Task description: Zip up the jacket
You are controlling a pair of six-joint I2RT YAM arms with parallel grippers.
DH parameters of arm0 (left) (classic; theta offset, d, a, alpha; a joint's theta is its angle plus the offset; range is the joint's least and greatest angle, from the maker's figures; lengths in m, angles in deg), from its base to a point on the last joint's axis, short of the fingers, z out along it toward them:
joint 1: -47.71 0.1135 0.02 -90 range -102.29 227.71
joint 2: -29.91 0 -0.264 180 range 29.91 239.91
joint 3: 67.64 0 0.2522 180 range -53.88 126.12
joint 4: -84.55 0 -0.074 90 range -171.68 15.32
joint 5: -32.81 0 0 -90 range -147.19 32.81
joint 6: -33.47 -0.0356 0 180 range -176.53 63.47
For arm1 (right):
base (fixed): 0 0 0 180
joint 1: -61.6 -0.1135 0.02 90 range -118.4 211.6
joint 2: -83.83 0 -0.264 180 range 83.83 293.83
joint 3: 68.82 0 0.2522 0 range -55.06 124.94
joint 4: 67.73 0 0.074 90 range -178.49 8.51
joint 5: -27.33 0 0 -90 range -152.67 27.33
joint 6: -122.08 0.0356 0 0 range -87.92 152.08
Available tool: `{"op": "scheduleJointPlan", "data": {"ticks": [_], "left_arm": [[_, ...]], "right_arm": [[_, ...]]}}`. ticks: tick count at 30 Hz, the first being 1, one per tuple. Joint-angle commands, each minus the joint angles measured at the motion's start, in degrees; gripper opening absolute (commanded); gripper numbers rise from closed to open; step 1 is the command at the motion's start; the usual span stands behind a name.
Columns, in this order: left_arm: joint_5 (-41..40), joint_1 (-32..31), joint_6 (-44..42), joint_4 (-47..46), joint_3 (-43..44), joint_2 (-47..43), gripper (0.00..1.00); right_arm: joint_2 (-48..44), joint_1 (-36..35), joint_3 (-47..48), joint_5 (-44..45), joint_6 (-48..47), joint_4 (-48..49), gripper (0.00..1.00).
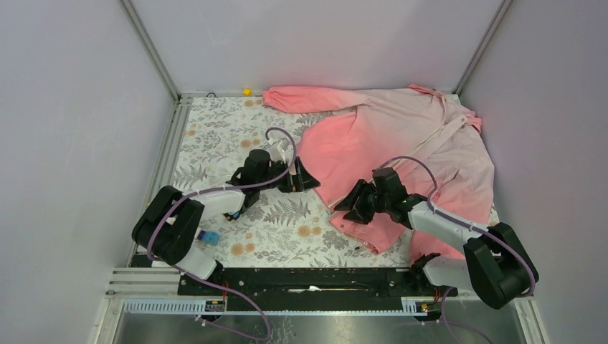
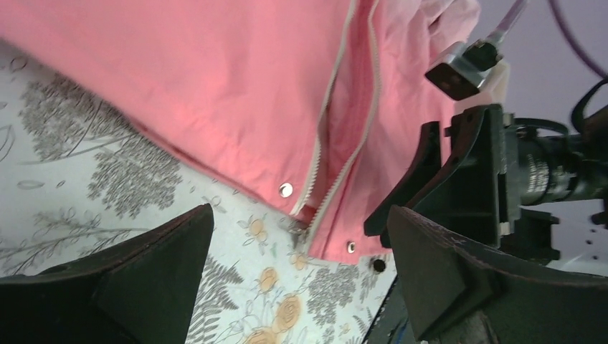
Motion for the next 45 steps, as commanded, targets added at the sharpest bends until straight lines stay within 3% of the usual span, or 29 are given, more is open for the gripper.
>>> {"op": "scheduleJointPlan", "data": {"ticks": [1, 6, 12, 20, 26, 33, 40, 45], "left_arm": [[-3.34, -0.21, -3.91, -5.02, -3.08, -2.05, 0.98], [-4.09, -0.28, -2.91, -9.16, -5.8, -2.71, 0.98], [-3.98, -0.42, -2.57, -10.51, -6.65, -2.98, 0.98], [-3.88, -0.48, -2.22, -11.89, -7.79, -3.82, 0.98], [-3.81, -0.48, -2.11, -12.69, -8.66, -4.46, 0.98], [-3.71, -0.48, -2.06, -13.2, -9.13, -4.8, 0.98], [-3.67, -0.47, -1.8, -13.43, -9.21, -4.91, 0.98], [-3.61, -0.48, -1.79, -13.57, -9.3, -4.9, 0.99]], "right_arm": [[2.91, -2.75, 4.59, 10.26, 7.87, -7.74, 0.49], [5.75, -5.03, 8.04, 16.63, 12.12, -12.27, 0.4], [12.49, -7.98, 17.37, 23.45, 14.39, -23.22, 0.41], [29.17, -13.07, 37.03, 31.08, 16.79, -46.56, 0.43], [40.67, -15.81, 48.16, 31.4, 17.01, -56.16, 0.47], [37.41, -16.25, 51.12, 35.83, 15.62, -58.87, 0.49], [31.59, -16.32, 46.02, 35.94, 17.79, -60.04, 0.53], [32.02, -16.13, 44.97, 34.94, 19.42, -57.75, 0.5]]}}
